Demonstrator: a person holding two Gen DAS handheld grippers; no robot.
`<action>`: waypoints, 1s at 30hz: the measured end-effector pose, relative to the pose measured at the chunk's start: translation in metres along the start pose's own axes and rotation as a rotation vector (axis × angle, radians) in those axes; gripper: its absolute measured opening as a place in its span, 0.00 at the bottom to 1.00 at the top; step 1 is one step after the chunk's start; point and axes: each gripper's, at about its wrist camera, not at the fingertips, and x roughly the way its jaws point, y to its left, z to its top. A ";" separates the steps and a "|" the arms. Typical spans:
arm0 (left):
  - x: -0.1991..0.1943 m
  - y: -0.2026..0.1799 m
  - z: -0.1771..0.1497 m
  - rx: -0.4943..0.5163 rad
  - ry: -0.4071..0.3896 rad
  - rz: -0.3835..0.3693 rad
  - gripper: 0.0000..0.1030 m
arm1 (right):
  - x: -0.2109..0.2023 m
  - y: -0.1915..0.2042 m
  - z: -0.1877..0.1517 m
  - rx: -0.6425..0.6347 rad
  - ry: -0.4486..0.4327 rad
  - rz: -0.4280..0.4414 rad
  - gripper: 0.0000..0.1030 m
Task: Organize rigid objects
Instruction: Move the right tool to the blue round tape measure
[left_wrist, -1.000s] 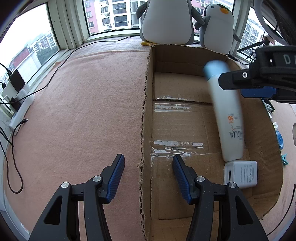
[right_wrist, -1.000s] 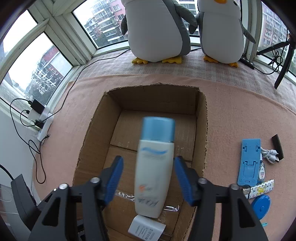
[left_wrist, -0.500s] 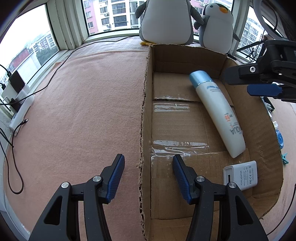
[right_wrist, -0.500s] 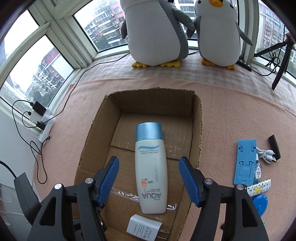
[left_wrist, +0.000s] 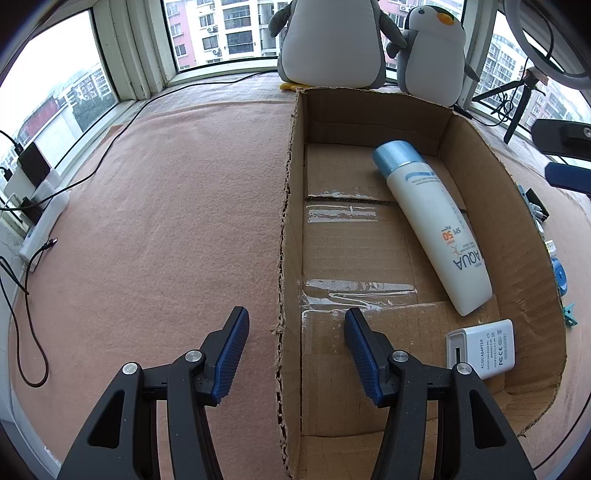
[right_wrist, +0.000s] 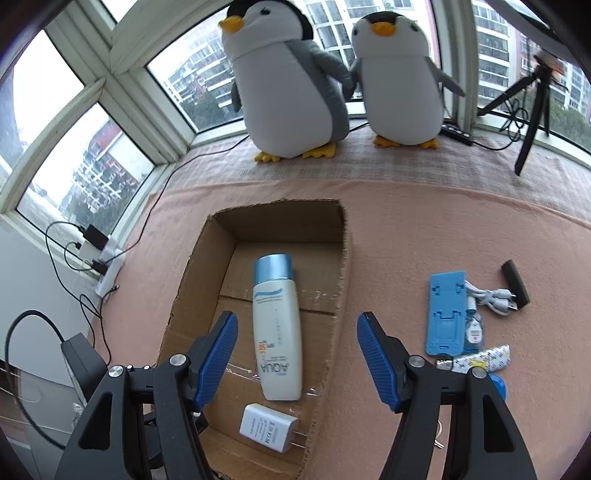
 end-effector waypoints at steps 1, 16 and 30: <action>0.000 0.000 0.000 -0.001 0.000 -0.001 0.56 | -0.004 -0.004 -0.001 0.004 -0.004 -0.001 0.61; 0.000 -0.001 -0.001 0.000 0.000 -0.001 0.56 | -0.039 -0.092 -0.022 0.031 0.042 -0.177 0.61; 0.000 -0.001 0.000 -0.002 0.001 -0.005 0.56 | -0.003 -0.131 -0.051 0.030 0.180 -0.283 0.61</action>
